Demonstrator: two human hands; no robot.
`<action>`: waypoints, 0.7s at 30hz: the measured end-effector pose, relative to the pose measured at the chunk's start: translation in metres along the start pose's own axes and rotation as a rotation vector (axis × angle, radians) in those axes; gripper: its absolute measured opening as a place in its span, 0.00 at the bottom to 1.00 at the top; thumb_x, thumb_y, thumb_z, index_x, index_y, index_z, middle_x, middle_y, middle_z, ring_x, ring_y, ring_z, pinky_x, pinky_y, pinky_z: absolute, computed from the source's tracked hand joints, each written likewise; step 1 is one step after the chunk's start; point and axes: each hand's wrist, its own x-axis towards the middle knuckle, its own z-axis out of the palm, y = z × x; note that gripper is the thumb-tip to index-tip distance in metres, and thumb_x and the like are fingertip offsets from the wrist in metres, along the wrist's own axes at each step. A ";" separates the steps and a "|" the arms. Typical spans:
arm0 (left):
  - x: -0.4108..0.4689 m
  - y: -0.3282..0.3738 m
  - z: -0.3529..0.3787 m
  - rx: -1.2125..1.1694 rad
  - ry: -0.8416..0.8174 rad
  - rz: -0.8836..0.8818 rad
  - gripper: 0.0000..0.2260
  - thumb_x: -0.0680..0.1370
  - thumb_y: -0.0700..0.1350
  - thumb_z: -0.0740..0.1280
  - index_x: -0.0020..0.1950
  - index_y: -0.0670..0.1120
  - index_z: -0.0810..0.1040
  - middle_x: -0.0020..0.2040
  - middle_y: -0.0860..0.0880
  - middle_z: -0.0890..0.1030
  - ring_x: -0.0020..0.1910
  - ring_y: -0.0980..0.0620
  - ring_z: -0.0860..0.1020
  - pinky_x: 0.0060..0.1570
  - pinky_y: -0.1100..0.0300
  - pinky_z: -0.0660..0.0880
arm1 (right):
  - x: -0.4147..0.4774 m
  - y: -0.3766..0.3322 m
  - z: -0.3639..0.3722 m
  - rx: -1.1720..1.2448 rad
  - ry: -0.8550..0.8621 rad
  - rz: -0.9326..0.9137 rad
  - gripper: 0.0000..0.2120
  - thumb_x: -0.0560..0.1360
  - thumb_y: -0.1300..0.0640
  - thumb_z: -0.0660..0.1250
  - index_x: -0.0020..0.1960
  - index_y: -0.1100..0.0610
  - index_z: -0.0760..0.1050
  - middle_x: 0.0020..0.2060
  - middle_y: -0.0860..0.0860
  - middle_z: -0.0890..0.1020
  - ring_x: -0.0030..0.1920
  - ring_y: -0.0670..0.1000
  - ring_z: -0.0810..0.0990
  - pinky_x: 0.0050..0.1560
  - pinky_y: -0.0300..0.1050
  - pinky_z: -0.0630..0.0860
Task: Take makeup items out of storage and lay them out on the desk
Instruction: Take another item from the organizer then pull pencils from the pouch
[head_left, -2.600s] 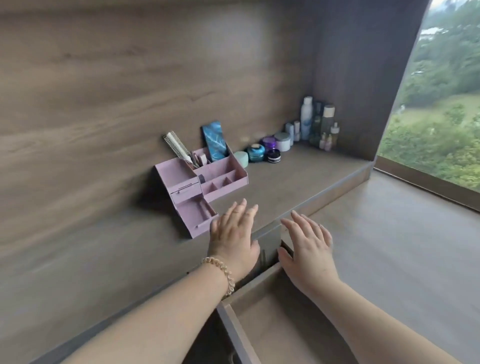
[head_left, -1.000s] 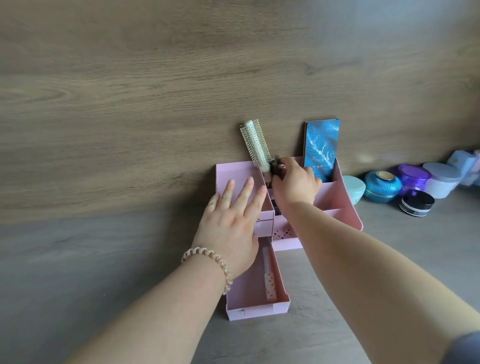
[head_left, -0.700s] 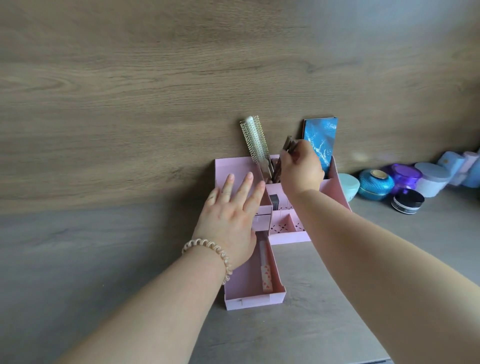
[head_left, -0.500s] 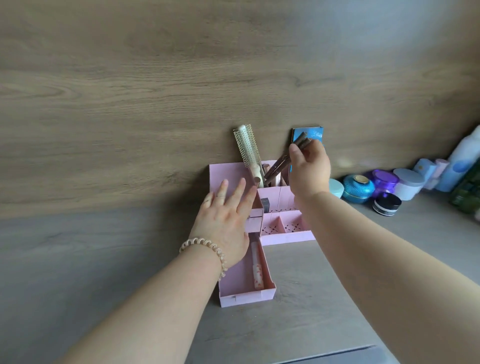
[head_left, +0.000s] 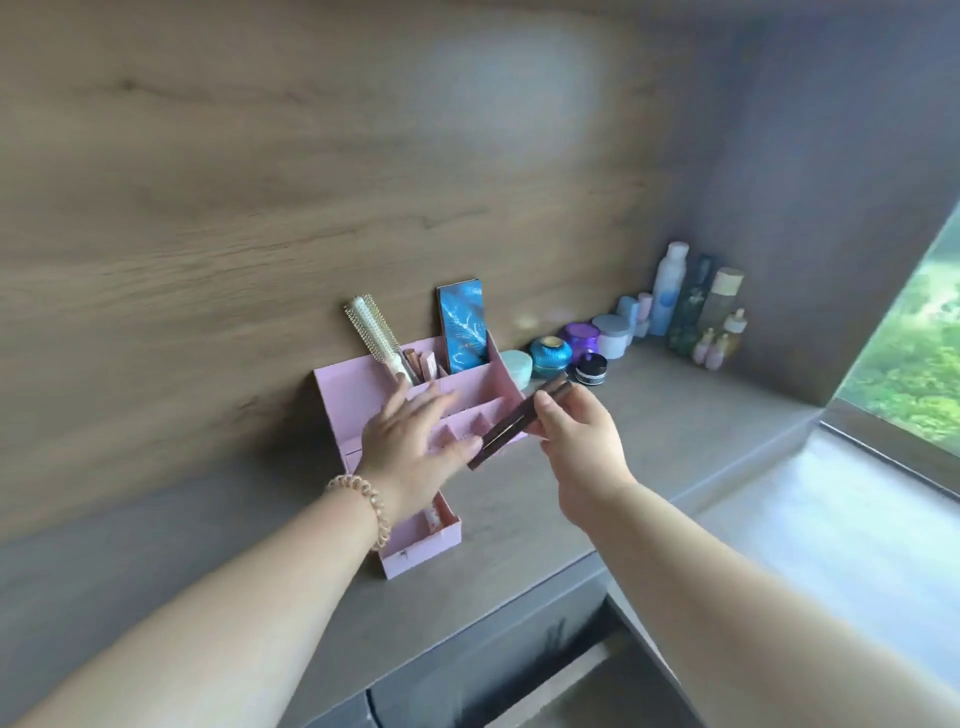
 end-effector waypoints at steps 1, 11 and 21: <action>-0.005 0.015 0.007 -0.086 -0.046 0.018 0.32 0.65 0.69 0.55 0.65 0.57 0.74 0.69 0.53 0.72 0.74 0.50 0.58 0.72 0.52 0.56 | -0.011 -0.006 -0.011 0.009 0.011 -0.004 0.08 0.78 0.59 0.60 0.41 0.53 0.73 0.40 0.50 0.83 0.40 0.46 0.83 0.39 0.38 0.71; -0.084 0.184 0.078 -0.540 -0.641 0.180 0.09 0.76 0.48 0.68 0.44 0.43 0.82 0.30 0.51 0.81 0.33 0.54 0.76 0.44 0.56 0.71 | -0.156 -0.057 -0.194 -0.100 0.361 -0.028 0.10 0.73 0.63 0.68 0.53 0.56 0.75 0.40 0.55 0.81 0.36 0.50 0.82 0.32 0.31 0.72; -0.244 0.393 0.160 -0.310 -1.117 0.493 0.09 0.78 0.50 0.64 0.45 0.48 0.82 0.30 0.52 0.79 0.33 0.51 0.70 0.34 0.61 0.66 | -0.413 -0.074 -0.414 -0.396 0.547 0.222 0.02 0.71 0.61 0.71 0.43 0.58 0.79 0.35 0.53 0.83 0.32 0.49 0.82 0.39 0.41 0.71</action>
